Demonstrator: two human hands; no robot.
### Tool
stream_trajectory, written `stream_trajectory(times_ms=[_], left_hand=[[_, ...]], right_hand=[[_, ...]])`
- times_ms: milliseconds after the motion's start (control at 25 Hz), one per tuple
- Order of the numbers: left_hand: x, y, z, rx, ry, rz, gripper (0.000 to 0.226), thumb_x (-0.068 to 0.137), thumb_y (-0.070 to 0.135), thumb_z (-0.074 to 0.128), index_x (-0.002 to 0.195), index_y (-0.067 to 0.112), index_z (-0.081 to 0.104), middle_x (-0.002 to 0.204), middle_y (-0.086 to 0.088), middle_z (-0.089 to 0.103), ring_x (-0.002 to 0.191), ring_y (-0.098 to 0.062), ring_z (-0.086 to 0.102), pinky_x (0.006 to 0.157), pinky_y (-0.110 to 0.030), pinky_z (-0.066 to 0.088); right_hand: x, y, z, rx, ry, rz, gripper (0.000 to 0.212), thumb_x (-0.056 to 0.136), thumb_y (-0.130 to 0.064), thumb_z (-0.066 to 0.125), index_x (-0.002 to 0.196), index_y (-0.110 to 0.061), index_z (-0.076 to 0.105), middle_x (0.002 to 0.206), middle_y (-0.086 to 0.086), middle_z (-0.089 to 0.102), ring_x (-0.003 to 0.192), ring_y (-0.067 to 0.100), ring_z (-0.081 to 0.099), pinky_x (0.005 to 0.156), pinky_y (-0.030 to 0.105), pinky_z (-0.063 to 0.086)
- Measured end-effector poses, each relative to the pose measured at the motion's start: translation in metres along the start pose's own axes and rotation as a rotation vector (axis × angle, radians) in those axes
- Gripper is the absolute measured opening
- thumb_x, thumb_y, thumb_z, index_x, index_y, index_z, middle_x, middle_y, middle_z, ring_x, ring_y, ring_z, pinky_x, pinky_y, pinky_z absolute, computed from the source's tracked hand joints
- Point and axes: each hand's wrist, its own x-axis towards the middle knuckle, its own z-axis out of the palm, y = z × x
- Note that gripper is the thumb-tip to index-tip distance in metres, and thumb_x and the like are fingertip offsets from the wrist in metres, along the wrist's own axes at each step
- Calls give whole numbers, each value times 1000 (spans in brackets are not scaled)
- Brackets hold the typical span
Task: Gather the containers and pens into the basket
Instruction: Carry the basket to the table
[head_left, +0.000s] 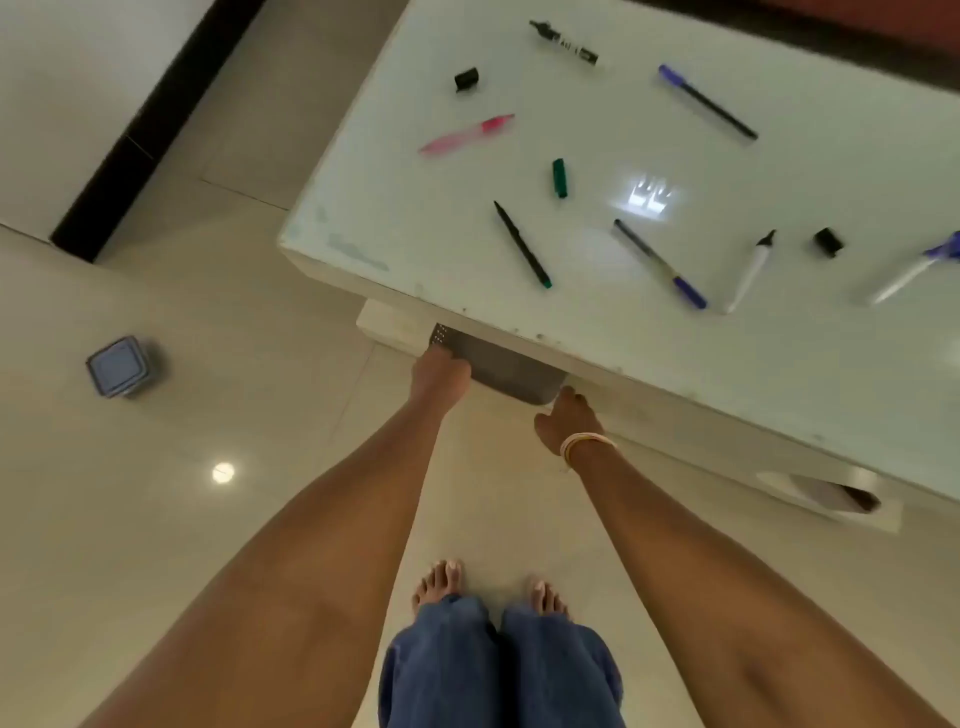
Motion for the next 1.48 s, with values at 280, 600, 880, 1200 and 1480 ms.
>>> stream_trajectory(times_ms=[280,600,880,1200,1480], left_hand=[[156,-35,70,-29,131,14,48,89,15,57,131,0,40,129,-19,48,117,-37,52,94,-43,50],[189,-69,78,165,196,54,25,85,-1,46,102,-3,65,108,-19,67,105,-35,61,73,-32,43],[62,-134,27,220,51,-173,24,83,0,51,101,-2,67,106,-21,68,101,-36,64,71,-32,47],[-104,-167,-55,295,-45,-283,34,87,0,54,121,-3,51,122,-22,59,114,-37,58,87,-37,50],[-202,-174,-137,326,-108,-230,34,86,1,54,120,-3,52,120,-22,62,111,-37,60,85,-37,52]], right_hand=[[167,-2,48,-156,177,-344,41,105,-15,25,111,13,54,118,24,57,110,31,54,96,24,38],[167,16,49,-109,309,-27,35,99,-21,45,128,-4,56,137,16,54,129,32,49,109,35,34],[33,67,56,119,340,86,22,82,-8,56,96,-10,73,98,15,72,95,32,67,78,31,50],[-146,85,30,42,262,141,17,81,-3,57,89,-8,71,81,12,68,71,25,58,63,24,40],[-273,70,13,100,282,166,33,86,-3,53,113,-13,70,111,11,71,101,31,66,75,25,47]])
